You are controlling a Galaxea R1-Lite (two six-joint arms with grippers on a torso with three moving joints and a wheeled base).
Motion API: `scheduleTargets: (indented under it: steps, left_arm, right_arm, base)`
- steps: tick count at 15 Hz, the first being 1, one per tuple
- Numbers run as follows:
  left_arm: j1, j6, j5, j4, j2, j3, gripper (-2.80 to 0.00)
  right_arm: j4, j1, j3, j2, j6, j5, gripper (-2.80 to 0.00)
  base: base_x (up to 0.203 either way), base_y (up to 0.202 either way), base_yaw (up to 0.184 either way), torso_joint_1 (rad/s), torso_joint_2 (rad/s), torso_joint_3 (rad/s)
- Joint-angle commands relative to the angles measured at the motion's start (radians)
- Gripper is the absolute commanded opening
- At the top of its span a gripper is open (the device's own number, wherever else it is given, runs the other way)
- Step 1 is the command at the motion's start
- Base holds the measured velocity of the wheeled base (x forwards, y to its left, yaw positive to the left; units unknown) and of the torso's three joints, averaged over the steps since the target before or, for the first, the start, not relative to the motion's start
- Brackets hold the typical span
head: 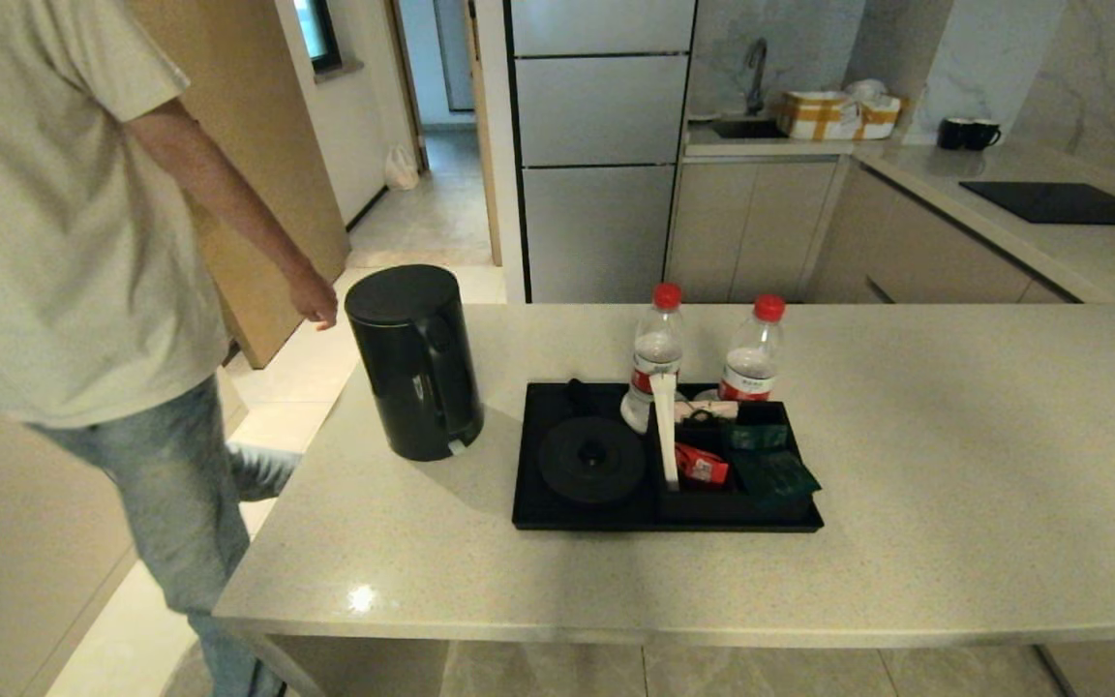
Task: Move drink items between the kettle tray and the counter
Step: Return the kettle to its original position
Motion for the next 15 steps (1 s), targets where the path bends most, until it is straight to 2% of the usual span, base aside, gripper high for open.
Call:
scheduleTargets:
  steps: [1,3,5,7,10,12,14,15]
  left_arm:
    - [0.0,0.0,0.0,0.0,0.001,0.0,-2.8]
    - [0.0,0.0,0.0,0.0,0.001,0.0,-2.8]
    - [0.0,0.0,0.0,0.0,0.001,0.0,-2.8]
    - [0.001,0.0,0.0,0.0,0.001,0.0,-2.8]
    - [0.0,0.0,0.0,0.0,0.001,0.0,-2.8]
    - [0.0,0.0,0.0,0.0,0.001,0.0,-2.8]
    - [0.0,0.0,0.0,0.0,0.001,0.0,-2.8]
    - [0.0,0.0,0.0,0.0,0.001,0.0,-2.8]
  right_arm:
    - [0.024,-0.072,-0.004,-0.082,-0.017,0.014,-2.8]
    - [0.058,-0.101,-0.005,-0.148,-0.081,0.025,-2.8]
    - [0.128,-0.106,-0.043,-0.155,-0.066,0.034,-2.8]
    - [0.131,-0.105,-0.051,-0.151,-0.077,0.07,-2.8]
    - [0.115,-0.045,-0.032,-0.171,-0.092,0.085,-2.8]
    - [0.136,-0.044,0.041,-0.298,-0.138,0.088,-2.8]
    - [0.125,-0.043,0.205,-0.416,-0.176,0.101,-2.8]
    - [0.065,-0.043,0.287,-0.43,-0.185,0.146,-2.8]
  base:
    - [0.0,0.0,0.0,0.0,0.0,0.0]
    - [0.0,0.0,0.0,0.0,0.0,0.0]
    - [0.0,0.0,0.0,0.0,0.0,0.0]
    - [0.0,0.0,0.0,0.0,0.0,0.0]
    - [0.0,0.0,0.0,0.0,0.0,0.0]
    - [0.0,0.0,0.0,0.0,0.0,0.0]
    - [0.0,0.0,0.0,0.0,0.0,0.0]
    - [0.0,0.0,0.0,0.0,0.0,0.0]
